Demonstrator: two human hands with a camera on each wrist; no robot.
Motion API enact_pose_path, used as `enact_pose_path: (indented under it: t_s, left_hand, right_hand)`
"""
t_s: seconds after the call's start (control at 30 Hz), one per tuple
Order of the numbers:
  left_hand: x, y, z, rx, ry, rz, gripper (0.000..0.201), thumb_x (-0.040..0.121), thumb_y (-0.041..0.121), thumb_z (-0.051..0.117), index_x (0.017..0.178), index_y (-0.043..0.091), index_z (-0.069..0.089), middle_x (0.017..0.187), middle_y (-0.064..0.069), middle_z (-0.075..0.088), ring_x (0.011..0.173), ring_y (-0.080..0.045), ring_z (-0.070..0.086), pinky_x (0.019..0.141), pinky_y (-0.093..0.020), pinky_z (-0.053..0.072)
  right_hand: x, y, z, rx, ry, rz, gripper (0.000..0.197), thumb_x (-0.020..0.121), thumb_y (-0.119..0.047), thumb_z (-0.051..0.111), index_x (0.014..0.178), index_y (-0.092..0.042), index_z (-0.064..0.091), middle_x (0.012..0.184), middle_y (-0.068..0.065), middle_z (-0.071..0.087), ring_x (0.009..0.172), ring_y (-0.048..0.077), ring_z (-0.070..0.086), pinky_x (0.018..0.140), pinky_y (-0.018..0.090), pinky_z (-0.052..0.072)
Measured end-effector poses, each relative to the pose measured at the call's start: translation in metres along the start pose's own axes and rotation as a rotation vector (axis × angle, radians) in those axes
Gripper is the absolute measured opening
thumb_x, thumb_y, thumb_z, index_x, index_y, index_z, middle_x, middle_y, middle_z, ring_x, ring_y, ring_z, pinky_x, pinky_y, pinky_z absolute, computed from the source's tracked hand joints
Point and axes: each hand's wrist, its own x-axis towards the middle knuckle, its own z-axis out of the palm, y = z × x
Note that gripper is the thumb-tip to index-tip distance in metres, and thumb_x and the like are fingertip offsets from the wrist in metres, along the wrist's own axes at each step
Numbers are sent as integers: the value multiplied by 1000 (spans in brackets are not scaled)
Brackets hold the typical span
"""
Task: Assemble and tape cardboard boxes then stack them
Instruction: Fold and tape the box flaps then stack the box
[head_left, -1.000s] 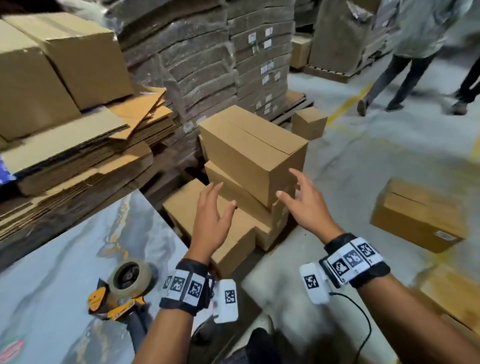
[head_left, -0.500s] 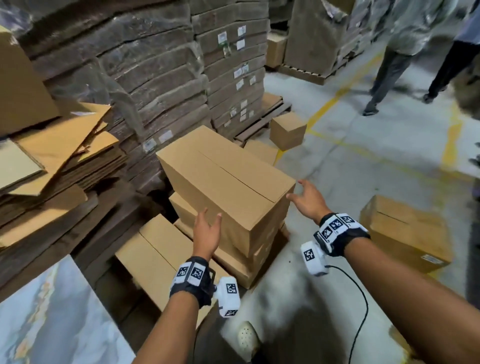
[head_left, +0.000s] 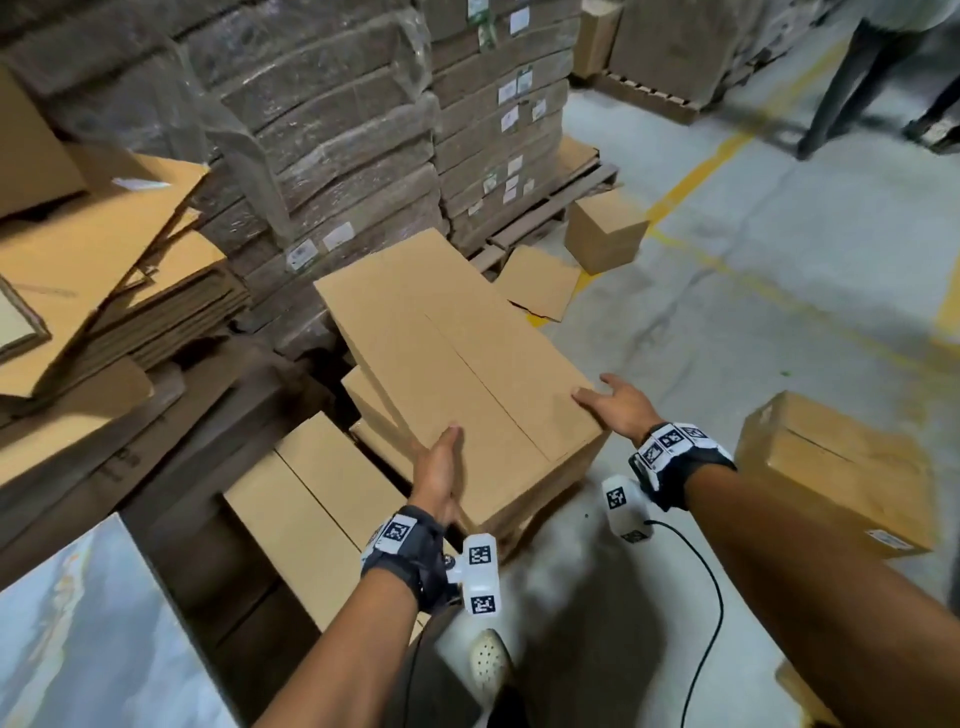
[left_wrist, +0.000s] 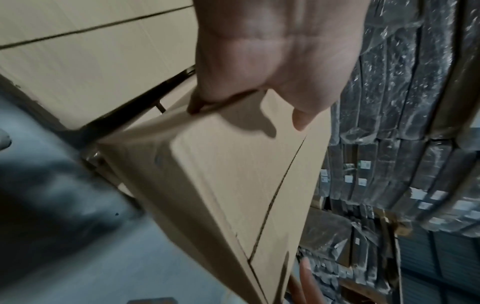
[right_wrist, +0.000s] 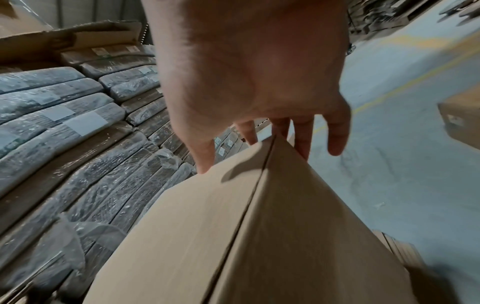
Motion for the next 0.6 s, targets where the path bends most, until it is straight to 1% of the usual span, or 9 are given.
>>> enact_pose_path:
  t_s: [0.07, 0.13, 0.17, 0.23, 0.3, 0.37, 0.43, 0.5, 0.6]
  left_hand:
    - [-10, -4, -13, 24, 71, 80, 101, 89, 46, 67, 162, 24, 0, 160, 6, 29, 144, -19, 35, 123, -46, 24]
    - [-28, -1, -25, 100, 84, 205, 88, 93, 37, 66, 162, 24, 12, 152, 16, 29, 135, -10, 39, 120, -37, 28]
    - [-34, 0, -31, 125, 78, 259, 78, 97, 28, 63, 161, 23, 18, 148, 16, 33, 130, -9, 41, 115, -31, 31]
    - [-48, 3, -44, 172, 42, 315, 68, 97, 20, 63, 156, 23, 29, 142, 11, 48, 126, -13, 49, 106, -29, 37]
    - [-71, 5, -59, 220, -13, 323, 73, 89, 30, 69, 154, 23, 35, 144, 7, 54, 129, -17, 53, 108, -34, 40]
    - [-92, -4, -77, 242, -60, 320, 94, 78, 42, 72, 159, 28, 25, 152, 7, 45, 136, -18, 47, 116, -42, 37]
    - [-101, -27, -94, 259, -88, 369, 98, 72, 48, 75, 157, 33, 27, 154, 6, 45, 136, -18, 48, 117, -45, 38]
    - [-146, -40, -104, 285, -99, 420, 92, 72, 47, 76, 153, 32, 34, 149, 4, 53, 132, -17, 54, 113, -46, 42]
    - [-235, -51, -121, 282, -98, 538, 62, 88, 26, 69, 145, 25, 45, 129, 6, 67, 118, -15, 64, 104, -41, 50]
  right_hand:
    - [-23, 1, 9, -13, -44, -10, 71, 95, -57, 59, 148, -14, 45, 152, 10, 48, 137, 32, 47, 110, 38, 37]
    - [-52, 3, 19, 9, 9, -48, 64, 93, -57, 62, 137, -12, 53, 139, 11, 59, 121, 32, 58, 97, 37, 46]
    - [-69, 4, 23, 28, 59, -68, 62, 90, -57, 65, 131, -11, 56, 131, 11, 63, 113, 31, 61, 89, 36, 48]
    - [-103, 10, 30, 76, 138, -72, 61, 89, -55, 68, 125, -7, 56, 122, 11, 66, 109, 31, 62, 80, 32, 44]
    - [-143, 17, 35, 119, 204, -72, 64, 89, -55, 67, 126, -4, 58, 122, 11, 67, 111, 32, 61, 81, 32, 43]
    - [-184, 30, 37, 147, 274, -82, 65, 88, -59, 65, 124, -5, 61, 120, 12, 68, 110, 34, 62, 82, 33, 45]
    - [-227, 43, 38, 166, 339, -89, 61, 88, -61, 63, 116, -6, 63, 113, 12, 69, 106, 35, 62, 80, 35, 46]
    - [-270, 57, 39, 195, 385, -111, 59, 89, -61, 62, 113, -7, 65, 108, 10, 70, 105, 36, 63, 79, 36, 46]
    - [-334, 71, 42, 228, 444, -173, 63, 90, -61, 61, 126, -8, 62, 119, 13, 69, 112, 37, 61, 85, 38, 47]
